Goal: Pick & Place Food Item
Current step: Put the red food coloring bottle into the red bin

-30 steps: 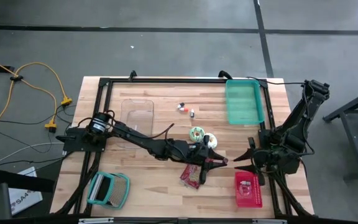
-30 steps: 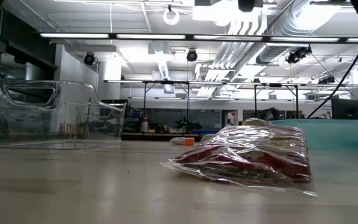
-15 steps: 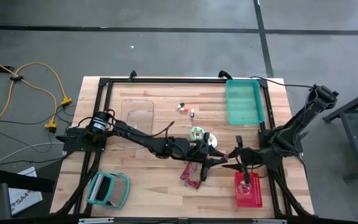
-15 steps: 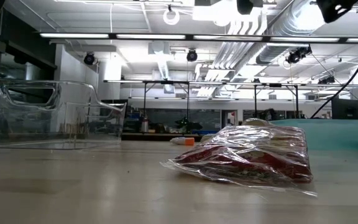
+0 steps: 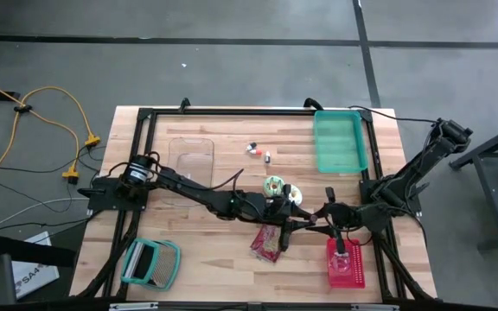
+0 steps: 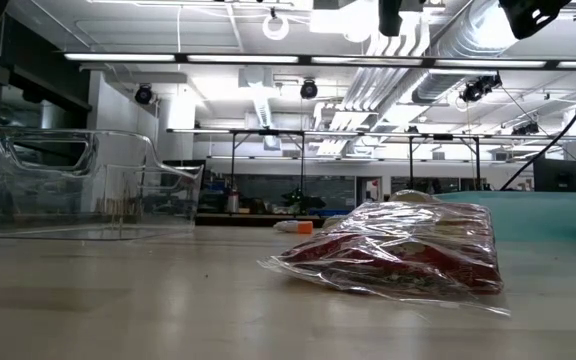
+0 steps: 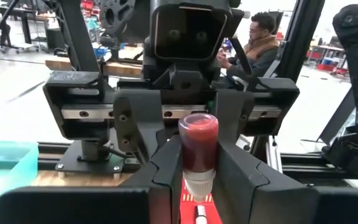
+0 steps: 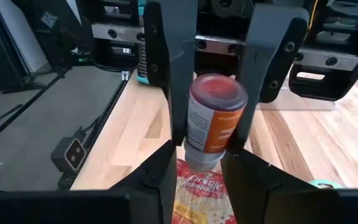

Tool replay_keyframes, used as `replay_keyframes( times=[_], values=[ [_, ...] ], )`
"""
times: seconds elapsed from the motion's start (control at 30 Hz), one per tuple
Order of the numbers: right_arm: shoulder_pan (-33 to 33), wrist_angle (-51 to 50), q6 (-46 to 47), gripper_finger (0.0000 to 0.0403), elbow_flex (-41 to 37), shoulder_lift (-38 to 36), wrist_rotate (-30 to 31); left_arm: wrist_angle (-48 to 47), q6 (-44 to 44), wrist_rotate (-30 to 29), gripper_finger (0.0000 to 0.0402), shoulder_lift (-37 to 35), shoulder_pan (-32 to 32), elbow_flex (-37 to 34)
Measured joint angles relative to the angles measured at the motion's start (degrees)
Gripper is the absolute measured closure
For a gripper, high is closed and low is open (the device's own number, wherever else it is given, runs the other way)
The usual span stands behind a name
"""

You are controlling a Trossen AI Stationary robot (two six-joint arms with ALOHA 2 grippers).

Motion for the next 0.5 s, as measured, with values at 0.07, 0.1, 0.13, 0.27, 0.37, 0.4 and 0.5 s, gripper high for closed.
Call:
replay_keyframes(
  times=[0.07, 0.1, 0.13, 0.27, 0.37, 0.4, 0.5],
  values=[
    [0.0, 0.0, 0.0, 0.0293, 0.0, 0.0, 0.0, -0.8, 0.0, 0.0, 0.033, 0.0, 0.0, 0.0],
    [0.0, 0.0, 0.0, 0.0293, 0.0, 0.0, 0.0, -1.0, 0.0, 0.0, 0.033, 0.0, 0.0, 0.0],
    [0.0, 0.0, 0.0, 0.0293, 0.0, 0.0, 0.0, -1.2, 0.0, 0.0, 0.033, 0.0, 0.0, 0.0],
    [0.0, -0.2, 0.0, 0.0293, 0.0, 0.0, 0.0, -2.1, 0.0, 0.0, 0.033, -0.1, -0.1, 0.0],
    [0.0, -0.2, 0.0, 0.0293, 0.0, 0.0, -0.1, -2.2, 0.0, 0.0, 0.033, -0.1, -0.1, 0.0],
    [0.0, -0.2, 0.1, 0.0293, 0.0, 0.0, -0.1, -2.3, -0.1, 0.0, 0.033, -0.1, -0.1, 0.0],
    [0.0, -0.2, 0.2, 0.0293, 0.0, 0.0, -0.1, -2.6, -0.1, 0.0, 0.033, -0.1, -0.1, 0.0]
  ],
)
